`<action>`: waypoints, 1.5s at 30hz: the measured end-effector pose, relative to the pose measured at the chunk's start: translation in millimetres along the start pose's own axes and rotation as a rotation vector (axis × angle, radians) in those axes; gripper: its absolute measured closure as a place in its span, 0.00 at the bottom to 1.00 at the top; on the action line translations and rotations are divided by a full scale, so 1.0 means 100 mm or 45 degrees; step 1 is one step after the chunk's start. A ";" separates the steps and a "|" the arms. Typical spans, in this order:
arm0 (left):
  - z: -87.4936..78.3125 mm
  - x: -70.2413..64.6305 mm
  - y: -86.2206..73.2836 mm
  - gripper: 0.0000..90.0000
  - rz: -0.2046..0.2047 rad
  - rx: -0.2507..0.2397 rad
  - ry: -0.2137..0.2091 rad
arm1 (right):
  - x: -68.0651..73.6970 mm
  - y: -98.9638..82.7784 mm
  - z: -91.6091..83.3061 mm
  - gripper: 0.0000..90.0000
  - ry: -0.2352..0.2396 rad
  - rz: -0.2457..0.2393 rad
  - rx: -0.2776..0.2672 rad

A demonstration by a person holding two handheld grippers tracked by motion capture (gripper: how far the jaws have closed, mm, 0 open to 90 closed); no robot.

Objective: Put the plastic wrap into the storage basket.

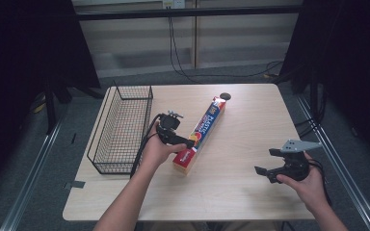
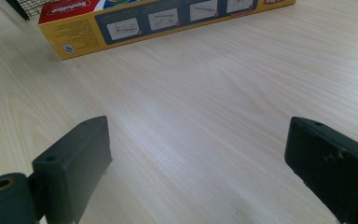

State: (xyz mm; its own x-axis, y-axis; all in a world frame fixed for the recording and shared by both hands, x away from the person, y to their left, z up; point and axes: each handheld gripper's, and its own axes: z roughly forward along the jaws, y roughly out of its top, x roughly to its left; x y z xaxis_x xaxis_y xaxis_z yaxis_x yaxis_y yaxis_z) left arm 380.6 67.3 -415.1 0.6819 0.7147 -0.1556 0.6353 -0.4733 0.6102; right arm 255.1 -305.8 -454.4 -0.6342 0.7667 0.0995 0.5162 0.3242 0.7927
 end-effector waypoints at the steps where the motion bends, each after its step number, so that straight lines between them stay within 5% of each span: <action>1: 0.00 0.00 0.00 0.06 0.000 0.000 0.000 | 0.00 0.00 0.00 0.07 0.000 0.000 0.000; 18: 0.06 0.00 0.06 0.06 -0.006 0.002 -0.018 | -0.01 0.00 -0.01 0.07 0.010 0.014 -0.006; 45: 0.41 -0.05 0.29 0.07 -0.035 0.030 -0.012 | -0.02 -0.01 -0.05 0.08 0.016 0.021 -0.024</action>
State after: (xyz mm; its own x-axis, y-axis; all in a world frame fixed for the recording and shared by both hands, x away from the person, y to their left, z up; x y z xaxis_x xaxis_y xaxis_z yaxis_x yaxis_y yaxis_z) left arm 410.6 29.1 -428.7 0.6672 0.7230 -0.1794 0.6623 -0.4655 0.5870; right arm 252.9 -310.8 -452.6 -0.6330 0.7648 0.1197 0.5156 0.3013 0.8021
